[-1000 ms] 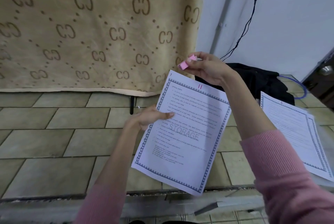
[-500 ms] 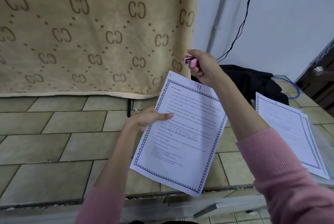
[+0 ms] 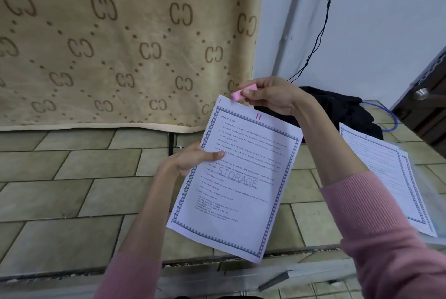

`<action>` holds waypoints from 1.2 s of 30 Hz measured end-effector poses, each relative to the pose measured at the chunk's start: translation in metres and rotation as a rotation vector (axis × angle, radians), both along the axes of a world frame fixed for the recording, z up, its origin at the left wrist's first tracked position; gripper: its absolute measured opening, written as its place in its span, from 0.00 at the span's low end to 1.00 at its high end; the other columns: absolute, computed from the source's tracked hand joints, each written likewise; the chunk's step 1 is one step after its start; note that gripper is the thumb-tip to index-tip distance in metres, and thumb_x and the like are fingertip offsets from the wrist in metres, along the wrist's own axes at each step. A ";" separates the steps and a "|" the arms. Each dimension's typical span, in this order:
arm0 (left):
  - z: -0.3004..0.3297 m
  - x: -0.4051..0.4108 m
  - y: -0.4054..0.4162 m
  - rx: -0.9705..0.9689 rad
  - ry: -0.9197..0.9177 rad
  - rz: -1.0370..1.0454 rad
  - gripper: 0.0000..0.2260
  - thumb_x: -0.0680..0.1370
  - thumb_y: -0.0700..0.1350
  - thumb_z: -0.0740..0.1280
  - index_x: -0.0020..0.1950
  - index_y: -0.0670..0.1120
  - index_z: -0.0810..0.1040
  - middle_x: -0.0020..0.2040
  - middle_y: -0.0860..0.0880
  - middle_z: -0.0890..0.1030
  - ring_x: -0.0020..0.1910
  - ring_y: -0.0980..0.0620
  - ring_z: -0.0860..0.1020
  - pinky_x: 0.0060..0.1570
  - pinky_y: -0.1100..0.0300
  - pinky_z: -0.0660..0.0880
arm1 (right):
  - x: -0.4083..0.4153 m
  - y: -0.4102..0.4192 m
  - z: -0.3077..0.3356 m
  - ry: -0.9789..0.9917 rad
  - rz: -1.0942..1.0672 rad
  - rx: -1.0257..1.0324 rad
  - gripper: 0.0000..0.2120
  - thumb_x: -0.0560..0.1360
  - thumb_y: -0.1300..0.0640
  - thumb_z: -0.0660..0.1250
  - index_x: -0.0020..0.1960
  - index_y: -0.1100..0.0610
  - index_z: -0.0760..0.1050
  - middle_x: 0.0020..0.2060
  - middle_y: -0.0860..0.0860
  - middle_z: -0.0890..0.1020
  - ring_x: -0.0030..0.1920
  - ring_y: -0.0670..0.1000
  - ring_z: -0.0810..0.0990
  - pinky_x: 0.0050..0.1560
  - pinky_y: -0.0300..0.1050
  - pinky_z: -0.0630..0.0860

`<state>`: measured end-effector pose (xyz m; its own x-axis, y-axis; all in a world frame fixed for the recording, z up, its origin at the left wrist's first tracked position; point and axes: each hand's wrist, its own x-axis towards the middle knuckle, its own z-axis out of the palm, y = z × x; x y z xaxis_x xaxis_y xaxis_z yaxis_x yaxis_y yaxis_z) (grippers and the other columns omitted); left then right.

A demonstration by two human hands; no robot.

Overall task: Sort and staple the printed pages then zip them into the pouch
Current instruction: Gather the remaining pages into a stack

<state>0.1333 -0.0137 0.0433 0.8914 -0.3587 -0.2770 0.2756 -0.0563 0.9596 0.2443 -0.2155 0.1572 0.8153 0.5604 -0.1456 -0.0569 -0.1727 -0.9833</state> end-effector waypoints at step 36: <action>0.031 0.012 -0.014 -0.110 -0.171 0.547 0.14 0.72 0.46 0.73 0.55 0.42 0.82 0.43 0.49 0.85 0.39 0.57 0.83 0.37 0.67 0.77 | -0.021 0.026 -0.033 -0.149 0.079 -0.215 0.02 0.73 0.59 0.70 0.45 0.55 0.81 0.33 0.42 0.84 0.37 0.35 0.80 0.36 0.25 0.70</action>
<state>0.1451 -0.0275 0.0739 0.9838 0.1485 -0.1000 0.0771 0.1527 0.9853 0.2238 -0.1891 0.1244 0.7917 0.5922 -0.1498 0.1073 -0.3762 -0.9203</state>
